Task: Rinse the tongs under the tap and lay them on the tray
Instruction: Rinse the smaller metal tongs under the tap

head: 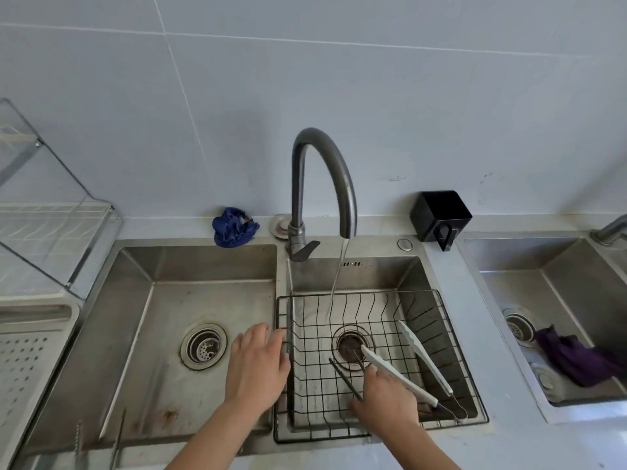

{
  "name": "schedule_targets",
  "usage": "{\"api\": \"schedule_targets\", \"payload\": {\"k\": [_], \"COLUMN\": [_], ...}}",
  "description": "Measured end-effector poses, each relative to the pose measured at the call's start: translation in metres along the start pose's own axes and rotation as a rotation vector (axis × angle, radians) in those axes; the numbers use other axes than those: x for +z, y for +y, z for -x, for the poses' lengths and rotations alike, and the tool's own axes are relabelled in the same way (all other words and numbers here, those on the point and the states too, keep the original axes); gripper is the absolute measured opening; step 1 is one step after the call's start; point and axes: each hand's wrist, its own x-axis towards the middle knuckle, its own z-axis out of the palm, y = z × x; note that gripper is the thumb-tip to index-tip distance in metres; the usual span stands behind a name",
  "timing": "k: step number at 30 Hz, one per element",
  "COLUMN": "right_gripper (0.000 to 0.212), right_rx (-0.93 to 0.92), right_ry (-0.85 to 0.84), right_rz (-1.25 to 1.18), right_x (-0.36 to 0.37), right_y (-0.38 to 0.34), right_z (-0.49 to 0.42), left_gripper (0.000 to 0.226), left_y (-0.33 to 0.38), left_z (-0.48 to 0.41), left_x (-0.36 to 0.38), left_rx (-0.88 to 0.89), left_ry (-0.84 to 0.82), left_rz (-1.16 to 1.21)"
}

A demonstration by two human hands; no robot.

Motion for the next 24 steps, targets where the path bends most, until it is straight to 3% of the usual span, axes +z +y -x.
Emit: {"api": "schedule_targets", "payload": {"k": [4,10,18,21,24], "right_gripper": [0.072,0.040,0.056,0.054,0.043], "right_rx": [-0.083,-0.471,-0.554,-0.557,-0.566], "right_ry": [0.117,0.364,0.393,0.383,0.391], "right_rz": [0.150,-0.180,-0.045,-0.007,0.017], "right_x": [0.002,0.004,0.013,0.020,0.029], "right_y": [-0.018,-0.095,-0.156,-0.156,-0.148], "right_z": [0.008,0.015,0.000,-0.007,-0.014], "left_gripper": [0.045,0.051,0.051,0.044,0.055], "left_y": [-0.028,-0.079,-0.130,-0.141,-0.147], "left_z": [0.020,0.063,0.122,0.140,0.151], "left_x": [0.002,-0.019,-0.039,-0.036,-0.036], "left_rx": [-0.052,-0.214,-0.463,-0.547,-0.625], "left_ry": [-0.002,0.047,0.136,0.175,0.150], "left_rz": [-0.088,-0.149,-0.190,-0.208,-0.184]}}
